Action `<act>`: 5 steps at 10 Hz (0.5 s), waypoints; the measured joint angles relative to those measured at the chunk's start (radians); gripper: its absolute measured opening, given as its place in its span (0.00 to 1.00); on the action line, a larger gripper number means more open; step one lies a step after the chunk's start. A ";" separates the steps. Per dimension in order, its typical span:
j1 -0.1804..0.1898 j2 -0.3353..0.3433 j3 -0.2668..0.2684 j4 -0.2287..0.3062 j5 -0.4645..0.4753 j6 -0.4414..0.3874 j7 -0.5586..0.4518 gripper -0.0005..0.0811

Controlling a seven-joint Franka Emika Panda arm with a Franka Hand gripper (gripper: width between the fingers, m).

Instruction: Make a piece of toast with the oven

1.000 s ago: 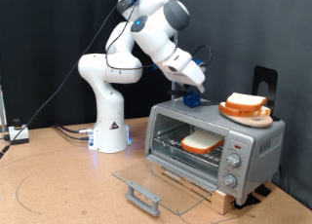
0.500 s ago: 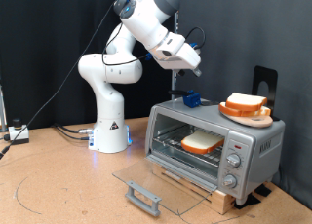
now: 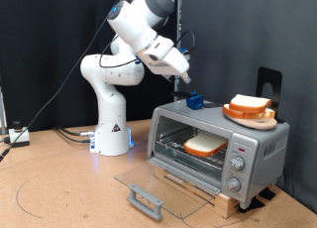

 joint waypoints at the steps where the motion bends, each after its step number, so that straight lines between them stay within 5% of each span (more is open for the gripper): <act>1: -0.026 0.031 -0.016 0.008 -0.021 -0.002 -0.017 1.00; 5: -0.120 0.161 -0.085 0.051 -0.127 -0.009 -0.126 1.00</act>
